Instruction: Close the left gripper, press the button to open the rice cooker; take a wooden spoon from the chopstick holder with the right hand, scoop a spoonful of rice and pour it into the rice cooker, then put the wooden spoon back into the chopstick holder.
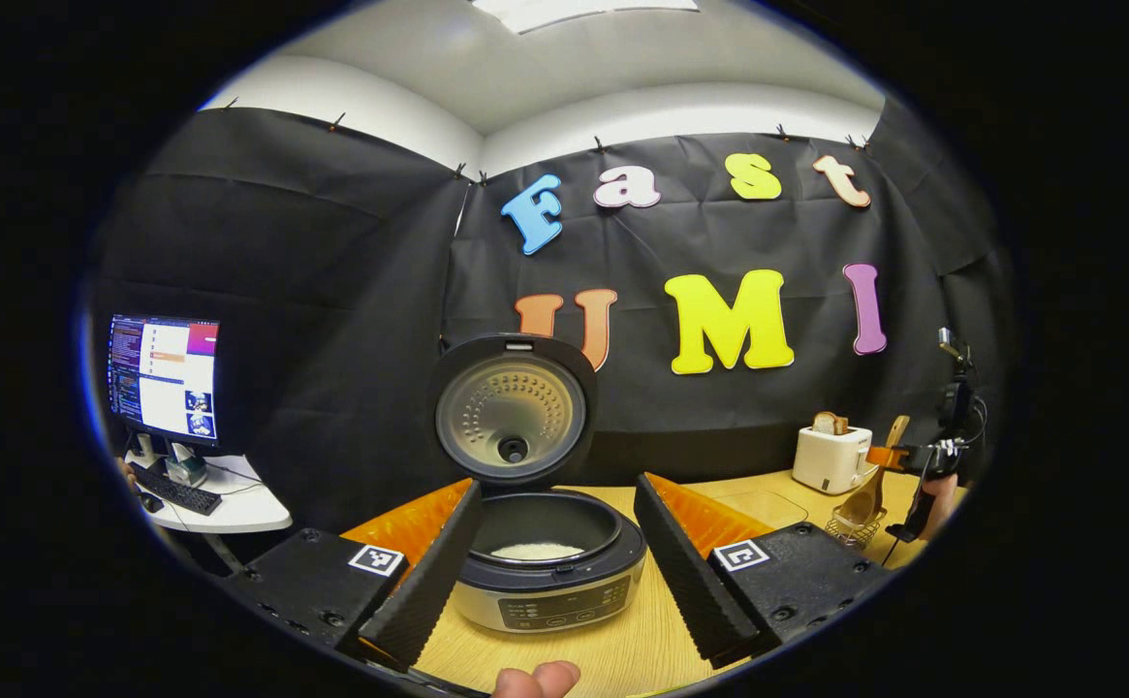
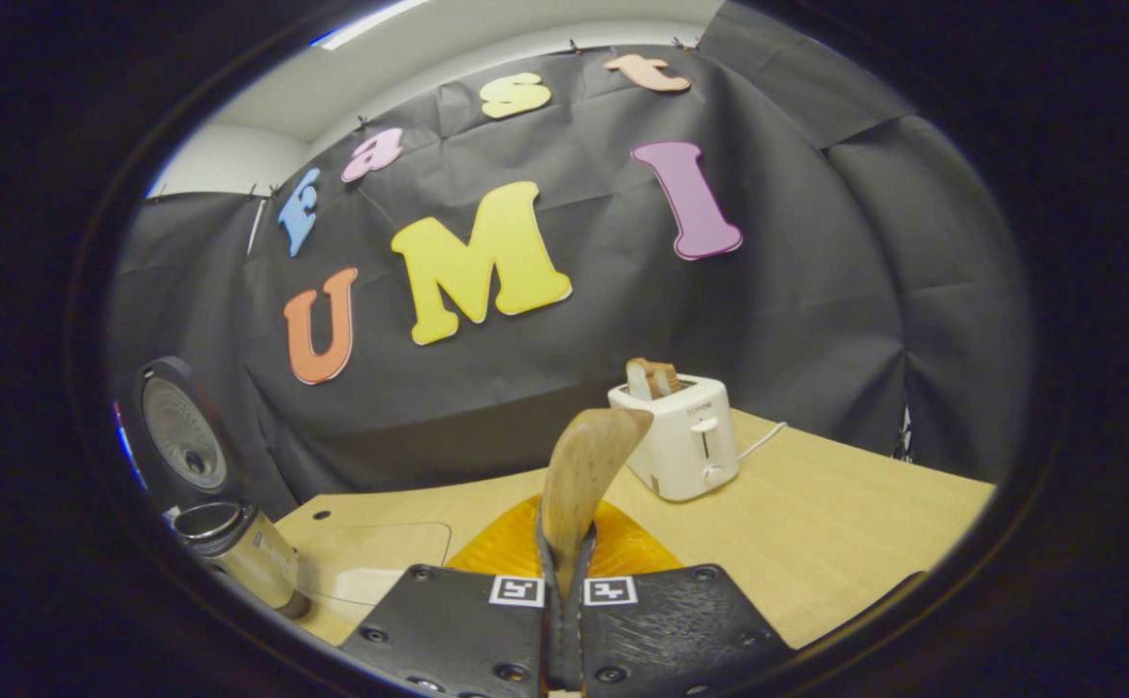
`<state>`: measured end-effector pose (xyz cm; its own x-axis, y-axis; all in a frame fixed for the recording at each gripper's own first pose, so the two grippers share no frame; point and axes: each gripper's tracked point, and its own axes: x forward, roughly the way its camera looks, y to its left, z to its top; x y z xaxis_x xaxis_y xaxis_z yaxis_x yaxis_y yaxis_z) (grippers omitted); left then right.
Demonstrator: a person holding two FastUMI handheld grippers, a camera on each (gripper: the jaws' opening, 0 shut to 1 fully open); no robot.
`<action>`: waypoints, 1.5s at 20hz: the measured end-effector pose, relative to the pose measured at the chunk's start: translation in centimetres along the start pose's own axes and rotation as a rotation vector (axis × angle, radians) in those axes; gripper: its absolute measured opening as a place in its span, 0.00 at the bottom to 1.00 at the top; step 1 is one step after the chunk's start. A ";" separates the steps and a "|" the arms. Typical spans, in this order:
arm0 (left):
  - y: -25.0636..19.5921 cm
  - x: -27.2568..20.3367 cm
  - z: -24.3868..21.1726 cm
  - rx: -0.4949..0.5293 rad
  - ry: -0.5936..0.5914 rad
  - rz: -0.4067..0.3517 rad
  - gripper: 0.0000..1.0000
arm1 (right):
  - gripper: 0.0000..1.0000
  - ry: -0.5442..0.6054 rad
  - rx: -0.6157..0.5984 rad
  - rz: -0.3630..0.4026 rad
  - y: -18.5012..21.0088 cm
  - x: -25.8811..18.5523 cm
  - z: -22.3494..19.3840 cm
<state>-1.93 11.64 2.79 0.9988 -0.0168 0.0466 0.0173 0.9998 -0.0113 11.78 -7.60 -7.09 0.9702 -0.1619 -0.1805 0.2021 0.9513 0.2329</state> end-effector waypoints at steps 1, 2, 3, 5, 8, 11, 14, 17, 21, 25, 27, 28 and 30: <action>-0.1 -0.1 0.0 0.001 -0.001 -0.002 1.00 | 0.00 0.003 0.005 0.003 0.1 -0.1 -0.6; -0.2 -0.1 0.1 0.002 -0.001 -0.002 1.00 | 0.00 0.007 0.006 0.005 0.2 -0.1 -1.0; -0.1 -0.1 0.0 0.003 0.000 -0.002 1.00 | 0.01 0.013 0.002 0.004 0.2 0.0 -1.4; -0.2 -0.1 0.1 0.004 -0.001 -0.002 1.00 | 0.01 0.020 -0.001 0.000 0.2 0.0 -2.0; -0.1 -0.1 0.1 0.000 0.000 0.001 1.00 | 0.05 0.034 0.004 0.005 0.4 0.2 -3.1; -0.1 -0.3 0.4 0.000 -0.008 0.007 1.00 | 0.05 0.040 0.012 0.016 0.6 -0.1 -3.5; -0.2 -0.2 0.4 -0.010 -0.007 0.005 1.00 | 0.06 0.028 -0.016 0.023 0.6 -0.5 -3.2; -0.9 -0.1 0.4 -0.010 -0.001 -0.002 1.00 | 0.22 0.017 -0.068 0.030 0.5 -1.1 -3.0; -1.5 -0.2 0.6 0.009 -0.006 0.002 1.00 | 0.63 0.024 -0.149 0.021 -0.4 -1.6 -3.5; -3.2 -0.2 1.0 0.028 -0.016 -0.013 1.00 | 0.89 0.066 -0.165 0.019 -1.6 -2.3 -4.4; -3.9 -0.3 1.3 0.030 -0.025 -0.014 1.00 | 0.95 0.083 -0.183 0.024 -2.0 -2.9 -5.0; -4.3 -0.4 1.4 0.031 -0.028 -0.014 1.00 | 0.95 0.088 -0.196 0.029 -2.2 -3.4 -5.2; -5.0 -0.5 1.8 0.032 -0.039 -0.010 1.00 | 0.92 0.092 -0.204 0.041 -2.6 -4.7 -5.3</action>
<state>-2.63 6.68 4.66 0.9960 -0.0265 0.0850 0.0248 0.9995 0.0211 5.96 -7.92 -11.93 0.9586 -0.1067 -0.2639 0.1229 0.9914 0.0458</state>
